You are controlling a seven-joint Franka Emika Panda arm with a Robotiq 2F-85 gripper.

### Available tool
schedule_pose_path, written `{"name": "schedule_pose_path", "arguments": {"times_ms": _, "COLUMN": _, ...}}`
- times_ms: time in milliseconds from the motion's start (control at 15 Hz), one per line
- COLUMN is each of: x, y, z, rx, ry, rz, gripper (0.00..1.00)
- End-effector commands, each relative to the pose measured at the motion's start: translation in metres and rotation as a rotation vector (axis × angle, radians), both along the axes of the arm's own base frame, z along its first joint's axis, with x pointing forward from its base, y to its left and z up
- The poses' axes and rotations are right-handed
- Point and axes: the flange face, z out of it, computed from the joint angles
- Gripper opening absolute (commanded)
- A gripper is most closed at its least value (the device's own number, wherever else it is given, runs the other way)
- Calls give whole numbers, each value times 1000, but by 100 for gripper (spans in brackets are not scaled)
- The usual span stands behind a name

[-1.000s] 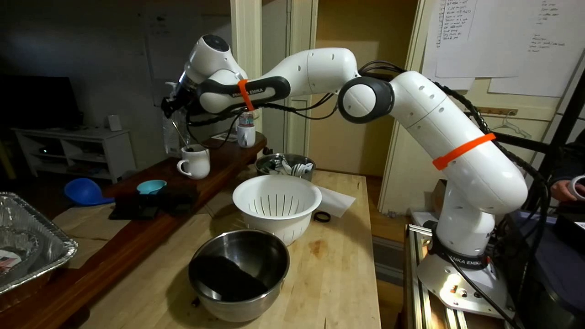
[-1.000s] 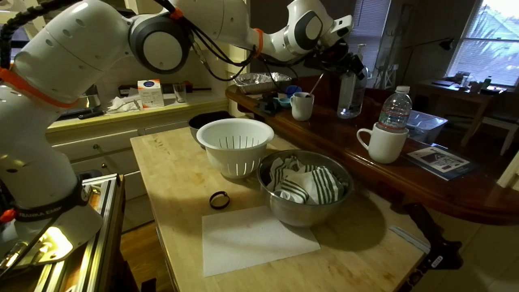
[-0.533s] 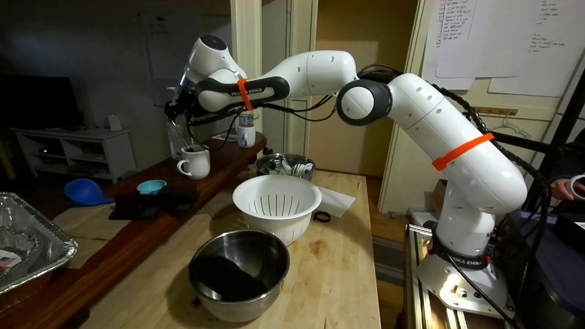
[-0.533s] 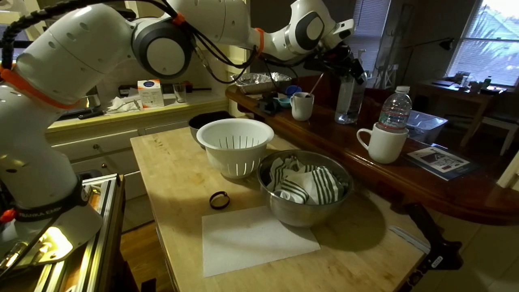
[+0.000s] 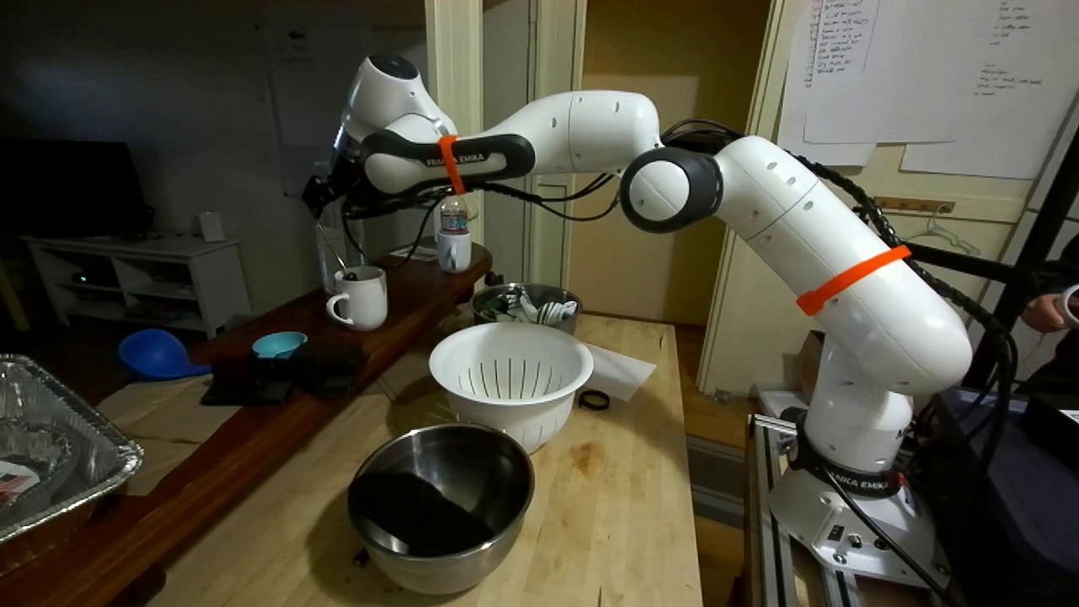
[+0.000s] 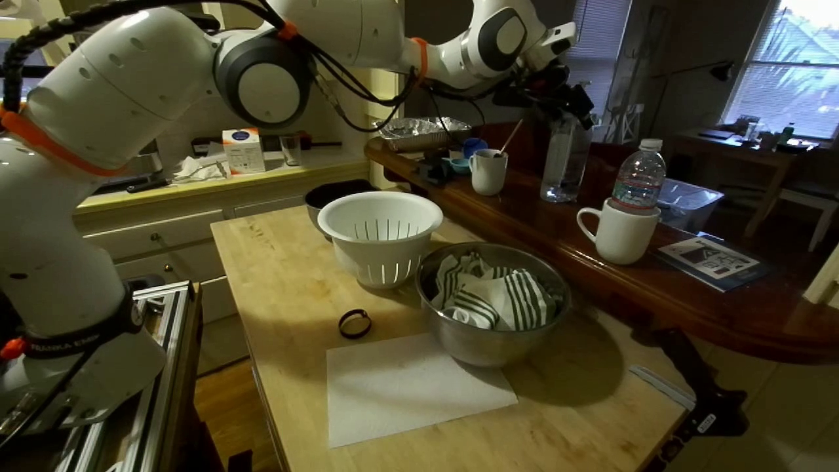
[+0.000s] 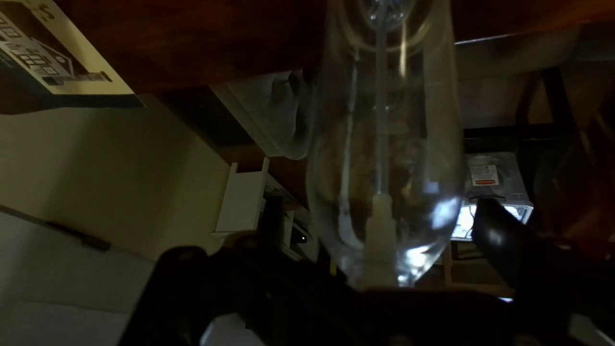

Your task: Move the soap bottle forward and put the jar inside the white bowl

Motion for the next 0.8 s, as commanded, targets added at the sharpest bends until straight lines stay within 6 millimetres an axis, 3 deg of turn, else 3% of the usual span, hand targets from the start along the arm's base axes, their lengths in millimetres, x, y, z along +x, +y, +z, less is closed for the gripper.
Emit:
{"name": "schedule_pose_path", "arguments": {"times_ms": 0, "x": -8, "y": -9, "z": 30, "rx": 17, "ry": 13, "rz": -25, "gripper": 100}}
{"name": "schedule_pose_path", "arguments": {"times_ms": 467, "x": -36, "y": -12, "z": 108, "rx": 287, "ry": -39, "rz": 89, "gripper": 100}}
{"name": "schedule_pose_path", "arguments": {"times_ms": 733, "x": -69, "y": -55, "z": 118, "rx": 180, "ry": 118, "rz": -75, "gripper": 100}}
